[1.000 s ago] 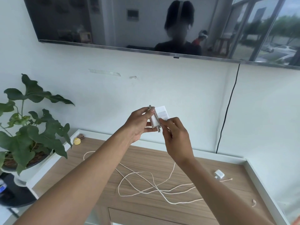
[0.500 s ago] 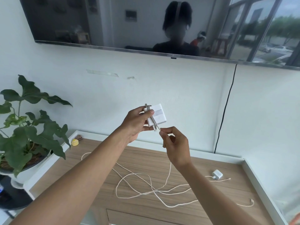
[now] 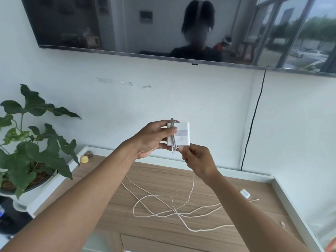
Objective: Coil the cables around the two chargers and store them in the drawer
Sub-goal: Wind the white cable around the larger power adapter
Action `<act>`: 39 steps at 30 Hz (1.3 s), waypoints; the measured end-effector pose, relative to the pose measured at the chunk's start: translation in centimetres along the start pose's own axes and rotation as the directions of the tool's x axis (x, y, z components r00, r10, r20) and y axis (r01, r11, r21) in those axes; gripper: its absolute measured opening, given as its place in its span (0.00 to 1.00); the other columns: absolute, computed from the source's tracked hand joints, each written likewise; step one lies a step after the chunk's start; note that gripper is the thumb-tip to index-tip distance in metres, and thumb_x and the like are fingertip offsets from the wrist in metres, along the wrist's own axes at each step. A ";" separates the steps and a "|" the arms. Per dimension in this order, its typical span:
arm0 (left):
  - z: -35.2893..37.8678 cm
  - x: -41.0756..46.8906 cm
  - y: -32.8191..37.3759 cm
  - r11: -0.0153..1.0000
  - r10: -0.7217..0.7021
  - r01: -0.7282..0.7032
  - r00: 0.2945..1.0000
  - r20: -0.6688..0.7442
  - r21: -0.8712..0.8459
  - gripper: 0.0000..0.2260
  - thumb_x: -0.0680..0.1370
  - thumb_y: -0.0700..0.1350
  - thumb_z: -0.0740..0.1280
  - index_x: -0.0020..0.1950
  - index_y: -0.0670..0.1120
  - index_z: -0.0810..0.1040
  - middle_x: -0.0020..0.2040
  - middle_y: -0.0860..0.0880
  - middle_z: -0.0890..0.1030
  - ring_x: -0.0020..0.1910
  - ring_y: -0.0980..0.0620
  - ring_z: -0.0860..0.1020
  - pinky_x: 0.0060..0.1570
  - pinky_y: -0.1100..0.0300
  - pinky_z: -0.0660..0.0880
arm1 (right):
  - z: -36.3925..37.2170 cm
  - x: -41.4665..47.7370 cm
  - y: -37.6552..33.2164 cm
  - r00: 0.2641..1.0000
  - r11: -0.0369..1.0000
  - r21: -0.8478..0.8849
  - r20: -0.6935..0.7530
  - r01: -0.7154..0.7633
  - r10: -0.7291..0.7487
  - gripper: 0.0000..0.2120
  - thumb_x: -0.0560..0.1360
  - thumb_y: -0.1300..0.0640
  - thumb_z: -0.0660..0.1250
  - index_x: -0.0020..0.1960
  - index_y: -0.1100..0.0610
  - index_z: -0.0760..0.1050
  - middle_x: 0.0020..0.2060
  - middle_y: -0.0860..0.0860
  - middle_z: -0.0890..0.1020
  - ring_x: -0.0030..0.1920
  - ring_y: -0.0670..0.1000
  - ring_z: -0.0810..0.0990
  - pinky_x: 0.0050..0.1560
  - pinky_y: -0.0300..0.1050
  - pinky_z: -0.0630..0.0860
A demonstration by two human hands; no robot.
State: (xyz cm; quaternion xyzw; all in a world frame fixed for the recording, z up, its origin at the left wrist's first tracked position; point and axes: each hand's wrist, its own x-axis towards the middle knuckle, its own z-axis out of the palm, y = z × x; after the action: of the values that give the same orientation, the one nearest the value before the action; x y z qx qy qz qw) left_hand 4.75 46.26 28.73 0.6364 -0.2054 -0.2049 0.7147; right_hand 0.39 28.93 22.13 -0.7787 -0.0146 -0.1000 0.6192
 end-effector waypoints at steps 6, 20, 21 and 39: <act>-0.6 -0.8 0.2 0.971 -0.020 -0.006 0.994 0.108 0.239 0.14 0.81 0.42 0.63 0.66 0.46 0.75 0.52 0.49 0.78 0.46 0.52 0.79 0.44 0.55 0.80 | -1.7 1.7 -2.2 0.986 0.929 -0.371 0.152 -0.007 0.068 0.12 0.75 0.62 0.63 0.34 0.63 0.74 0.26 0.49 0.68 0.25 0.47 0.61 0.30 0.40 0.60; -0.8 -1.5 0.6 0.852 0.031 -0.058 0.998 0.061 0.520 0.16 0.78 0.44 0.68 0.65 0.52 0.77 0.43 0.53 0.73 0.39 0.55 0.76 0.41 0.60 0.79 | -3.1 4.1 -8.8 0.883 0.905 -0.404 0.365 -0.136 0.296 0.21 0.76 0.59 0.66 0.26 0.55 0.65 0.21 0.44 0.65 0.25 0.47 0.58 0.28 0.38 0.57; -0.7 -1.4 0.7 0.842 0.041 -0.062 0.998 0.051 0.535 0.16 0.78 0.45 0.68 0.65 0.52 0.77 0.44 0.52 0.73 0.40 0.53 0.77 0.41 0.60 0.80 | -2.9 4.1 -9.0 0.898 0.897 -0.423 0.335 -0.126 0.284 0.19 0.75 0.59 0.66 0.27 0.55 0.67 0.22 0.45 0.65 0.25 0.47 0.59 0.29 0.38 0.58; -1.0 0.1 1.7 0.881 0.249 -0.119 0.939 -0.236 0.457 0.10 0.78 0.43 0.68 0.58 0.50 0.80 0.46 0.47 0.78 0.37 0.48 0.80 0.38 0.54 0.82 | 0.1 0.6 -10.5 0.954 0.781 -0.562 0.050 0.272 -0.296 0.13 0.79 0.61 0.58 0.55 0.57 0.81 0.37 0.60 0.81 0.29 0.52 0.70 0.35 0.42 0.72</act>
State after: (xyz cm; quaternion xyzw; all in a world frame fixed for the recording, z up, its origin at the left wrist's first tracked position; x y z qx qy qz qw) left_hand 5.49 47.24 30.36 0.7803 -0.2001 0.0107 0.5925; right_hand -0.54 31.43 32.27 -0.9127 -0.0887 -0.2080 0.3403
